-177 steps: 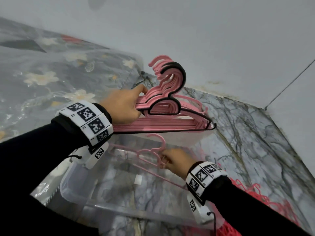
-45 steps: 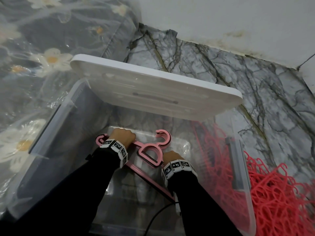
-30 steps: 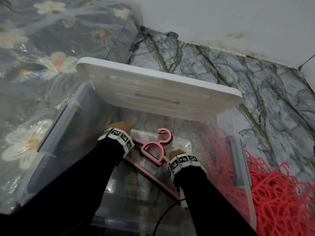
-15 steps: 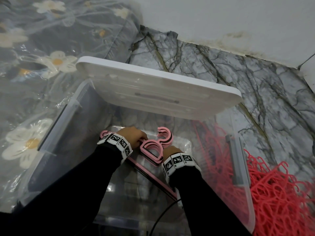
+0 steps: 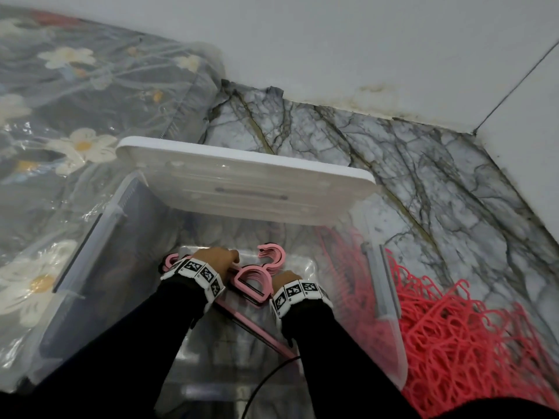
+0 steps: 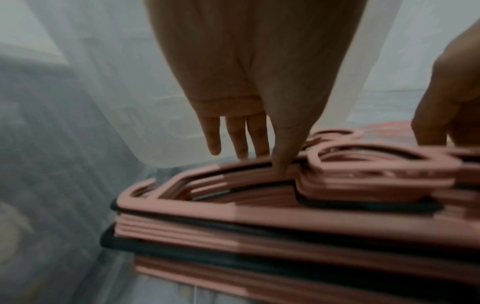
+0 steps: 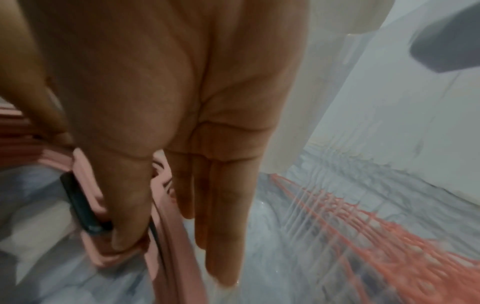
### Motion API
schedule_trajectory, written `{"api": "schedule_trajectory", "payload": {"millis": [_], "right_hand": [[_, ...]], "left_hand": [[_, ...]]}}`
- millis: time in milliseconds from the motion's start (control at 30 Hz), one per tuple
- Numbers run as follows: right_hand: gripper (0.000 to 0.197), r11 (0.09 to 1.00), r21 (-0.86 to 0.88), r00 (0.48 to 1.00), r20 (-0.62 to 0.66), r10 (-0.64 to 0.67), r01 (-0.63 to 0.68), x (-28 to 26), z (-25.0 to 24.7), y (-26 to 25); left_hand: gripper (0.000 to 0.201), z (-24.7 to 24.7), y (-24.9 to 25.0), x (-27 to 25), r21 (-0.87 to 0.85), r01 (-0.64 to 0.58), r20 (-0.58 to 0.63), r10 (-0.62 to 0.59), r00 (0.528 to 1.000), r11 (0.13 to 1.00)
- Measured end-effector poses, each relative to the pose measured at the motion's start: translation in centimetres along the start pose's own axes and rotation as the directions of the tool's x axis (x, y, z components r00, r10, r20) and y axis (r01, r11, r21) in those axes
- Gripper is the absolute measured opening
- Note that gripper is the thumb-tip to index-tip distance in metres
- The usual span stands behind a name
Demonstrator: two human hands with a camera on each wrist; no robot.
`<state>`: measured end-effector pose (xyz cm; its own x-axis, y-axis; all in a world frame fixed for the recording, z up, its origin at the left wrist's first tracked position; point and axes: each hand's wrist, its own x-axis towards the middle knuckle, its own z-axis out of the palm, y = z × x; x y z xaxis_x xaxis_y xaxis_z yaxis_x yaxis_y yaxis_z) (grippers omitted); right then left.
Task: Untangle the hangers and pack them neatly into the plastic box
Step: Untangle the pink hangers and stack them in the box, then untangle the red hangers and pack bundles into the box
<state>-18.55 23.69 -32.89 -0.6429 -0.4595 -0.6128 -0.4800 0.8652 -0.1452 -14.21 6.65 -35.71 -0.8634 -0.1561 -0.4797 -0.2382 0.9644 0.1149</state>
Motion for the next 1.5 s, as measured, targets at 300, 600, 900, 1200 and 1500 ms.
{"api": "schedule_trajectory", "payload": {"millis": [300,600,900,1200,1500], "right_hand": [[0.029,0.987,-0.023,0.946,-0.280,-0.161,0.161,-6.8,-11.1,0.7],[0.034,0.994,0.104,0.859,-0.505,0.082,-0.034,-20.6,-17.8,13.8],[0.055,0.811,0.435,0.752,-0.356,0.555,-0.392,-28.1,-9.6,30.8],[0.094,0.542,0.700,0.682,-0.107,0.724,-0.465,-22.7,7.1,38.3],[0.075,0.414,0.724,0.624,0.029,0.781,-0.552,-18.4,14.4,40.5]], "left_hand": [[0.019,-11.4,3.6,-4.9,-0.279,-0.098,-0.329,0.001,0.944,0.955],[0.025,-18.3,17.3,-10.7,-0.292,-0.360,-0.475,0.192,0.859,0.886],[0.058,-14.4,32.2,-8.6,-0.227,-0.332,-0.239,0.278,0.930,0.915],[0.066,-5.5,36.9,0.3,-0.153,-0.134,-0.114,0.117,0.987,0.979],[0.067,-1.0,39.0,5.6,-0.002,-0.189,-0.093,0.188,0.978,0.982]]}}
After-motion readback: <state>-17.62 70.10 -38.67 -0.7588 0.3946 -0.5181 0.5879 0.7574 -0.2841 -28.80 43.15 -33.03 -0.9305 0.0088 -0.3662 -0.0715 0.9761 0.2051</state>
